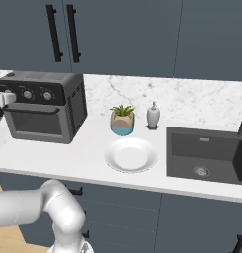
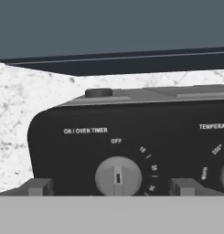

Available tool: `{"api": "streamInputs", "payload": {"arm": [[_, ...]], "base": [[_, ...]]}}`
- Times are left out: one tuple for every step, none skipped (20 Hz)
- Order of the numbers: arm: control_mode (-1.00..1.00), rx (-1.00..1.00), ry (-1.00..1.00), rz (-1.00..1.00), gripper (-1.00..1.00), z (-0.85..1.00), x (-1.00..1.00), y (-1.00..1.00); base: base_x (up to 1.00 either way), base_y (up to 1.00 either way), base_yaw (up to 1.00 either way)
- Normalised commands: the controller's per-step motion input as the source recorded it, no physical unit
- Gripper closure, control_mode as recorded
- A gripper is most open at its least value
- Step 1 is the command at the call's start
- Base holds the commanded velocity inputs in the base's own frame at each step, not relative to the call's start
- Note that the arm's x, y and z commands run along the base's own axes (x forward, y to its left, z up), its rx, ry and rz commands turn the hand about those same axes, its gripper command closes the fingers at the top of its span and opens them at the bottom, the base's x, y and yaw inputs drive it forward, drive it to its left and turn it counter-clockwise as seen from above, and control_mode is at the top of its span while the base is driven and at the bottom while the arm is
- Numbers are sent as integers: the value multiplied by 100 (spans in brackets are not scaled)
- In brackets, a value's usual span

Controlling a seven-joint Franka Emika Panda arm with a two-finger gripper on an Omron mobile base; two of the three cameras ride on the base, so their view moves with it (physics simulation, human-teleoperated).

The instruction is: Pick up the kebab skewer and baguette bread, and place them inside the toaster oven. Close the toaster oven door and start by setting the timer.

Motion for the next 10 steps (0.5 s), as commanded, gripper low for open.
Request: {"api": "streamInputs", "payload": {"arm": [[-100, 5, 0, 0, -100, -4, 0, -24], [-100, 2, 0, 0, -100, 0, 0, -11], [-100, 1, 0, 0, -100, 0, 0, -5], [-100, 0, 0, 0, -100, 0, 0, -4], [-100, 0, 0, 0, -100, 0, 1, 0], [-100, 0, 0, 0, -100, 0, 11, 0], [-100, 0, 0, 0, -100, -1, 10, 0], [-100, 0, 0, 0, -100, -2, 8, 0], [-100, 0, 0, 0, -100, -4, 16, 0], [-100, 0, 0, 0, -100, -2, 22, 19]], "base": [[0, 0, 0], [0, 0, 0], [0, 0, 0], [0, 0, 0], [0, 0, 0], [0, 0, 0], [0, 0, 0], [0, 0, 0], [0, 0, 0], [0, 0, 0]]}}
